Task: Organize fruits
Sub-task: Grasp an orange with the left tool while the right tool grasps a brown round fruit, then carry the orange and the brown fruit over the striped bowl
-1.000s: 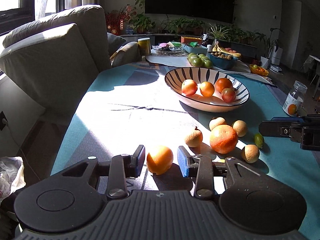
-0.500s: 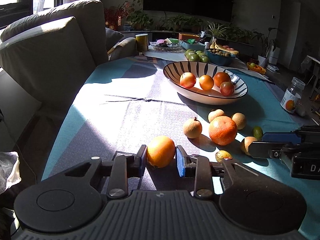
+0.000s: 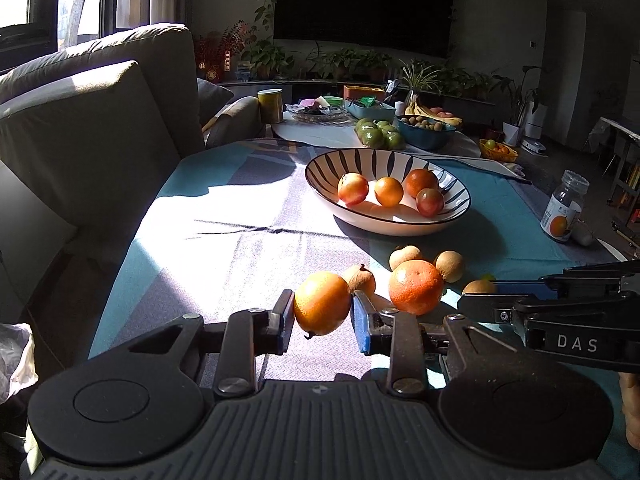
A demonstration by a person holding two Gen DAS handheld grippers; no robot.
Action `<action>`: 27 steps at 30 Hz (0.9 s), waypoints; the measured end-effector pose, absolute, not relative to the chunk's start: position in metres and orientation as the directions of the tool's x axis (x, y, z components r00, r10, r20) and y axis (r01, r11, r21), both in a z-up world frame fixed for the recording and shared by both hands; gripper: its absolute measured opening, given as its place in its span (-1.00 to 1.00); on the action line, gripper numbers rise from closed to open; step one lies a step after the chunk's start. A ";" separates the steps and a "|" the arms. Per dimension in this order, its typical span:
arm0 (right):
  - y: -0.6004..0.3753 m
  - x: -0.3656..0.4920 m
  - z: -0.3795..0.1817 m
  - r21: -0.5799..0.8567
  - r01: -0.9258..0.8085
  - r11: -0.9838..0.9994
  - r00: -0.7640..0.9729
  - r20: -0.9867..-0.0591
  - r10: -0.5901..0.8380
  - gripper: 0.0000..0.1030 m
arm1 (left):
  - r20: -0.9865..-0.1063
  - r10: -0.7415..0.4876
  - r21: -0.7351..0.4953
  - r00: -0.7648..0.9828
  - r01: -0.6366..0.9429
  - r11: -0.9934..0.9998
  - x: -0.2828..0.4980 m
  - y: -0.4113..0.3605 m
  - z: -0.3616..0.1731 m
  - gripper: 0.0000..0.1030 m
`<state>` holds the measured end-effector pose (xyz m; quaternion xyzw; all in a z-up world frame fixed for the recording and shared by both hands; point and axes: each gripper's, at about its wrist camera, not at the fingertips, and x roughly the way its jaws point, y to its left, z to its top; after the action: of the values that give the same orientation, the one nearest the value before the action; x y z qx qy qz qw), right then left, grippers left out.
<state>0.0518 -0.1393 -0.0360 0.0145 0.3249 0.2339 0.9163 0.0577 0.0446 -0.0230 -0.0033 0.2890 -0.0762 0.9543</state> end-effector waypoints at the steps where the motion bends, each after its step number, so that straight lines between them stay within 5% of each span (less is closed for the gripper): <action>1: -0.141 0.051 -0.032 0.180 -0.418 0.890 0.688 -0.577 0.440 0.64 | -0.546 -0.155 -0.051 0.823 0.152 0.987 0.059 0.042 -0.021 -0.45; 27: -0.164 0.086 0.004 0.201 -0.342 0.918 0.805 -0.442 0.396 0.64 | -0.492 -0.214 -0.043 0.844 0.221 0.974 0.120 0.001 0.009 -0.45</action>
<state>0.0855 -0.1637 0.0045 0.0558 0.2443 0.1946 0.9483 0.1195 0.0006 0.0090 0.0075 0.2555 -0.1132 0.9601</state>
